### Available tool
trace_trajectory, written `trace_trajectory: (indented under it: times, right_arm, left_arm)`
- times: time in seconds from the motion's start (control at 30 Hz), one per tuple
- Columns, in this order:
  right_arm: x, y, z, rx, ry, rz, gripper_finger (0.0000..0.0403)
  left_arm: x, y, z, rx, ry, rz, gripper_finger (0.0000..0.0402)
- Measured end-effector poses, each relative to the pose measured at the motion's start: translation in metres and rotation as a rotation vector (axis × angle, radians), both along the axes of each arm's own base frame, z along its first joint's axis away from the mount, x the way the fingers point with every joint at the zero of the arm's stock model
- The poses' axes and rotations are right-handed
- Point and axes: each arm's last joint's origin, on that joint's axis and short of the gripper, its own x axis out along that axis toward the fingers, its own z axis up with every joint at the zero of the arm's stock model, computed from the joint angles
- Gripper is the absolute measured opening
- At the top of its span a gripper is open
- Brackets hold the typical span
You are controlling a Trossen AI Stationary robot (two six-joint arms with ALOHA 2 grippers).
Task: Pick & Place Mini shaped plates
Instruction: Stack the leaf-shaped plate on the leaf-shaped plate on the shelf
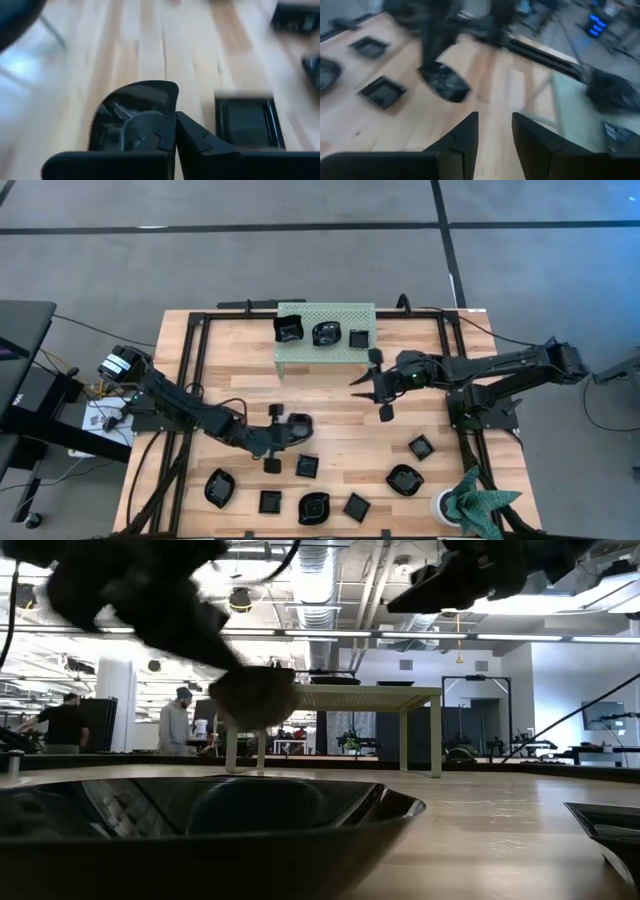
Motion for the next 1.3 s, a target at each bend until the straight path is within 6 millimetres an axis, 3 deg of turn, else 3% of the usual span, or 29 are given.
trace_trajectory:
  times: [0.17,0.43,0.63,1.13,1.3]
  right_arm:
    - [0.022,0.004,-0.014,-0.055,-0.013,0.122,0.0113]
    - [0.054,0.004,-0.038,-0.092,0.087,0.16,0.0113]
    - [0.074,0.01,-0.046,0.006,0.13,0.343,0.0113]
    - [0.104,0.013,-0.065,0.087,0.256,0.42,0.0113]
    - [0.106,0.012,-0.06,0.096,0.292,0.417,0.0113]
  left_arm:
    - [0.019,0.011,0.021,0.052,-0.054,0.001,0.0006]
    - [0.026,0.019,0.022,-0.036,-0.038,-0.186,0.0006]
    - [0.027,0.023,0.022,0.01,-0.039,-0.218,0.0006]
    - [0.028,0.023,0.023,-0.006,-0.046,-0.236,0.0007]
    - [0.028,0.024,0.023,-0.007,-0.046,-0.231,0.0007]
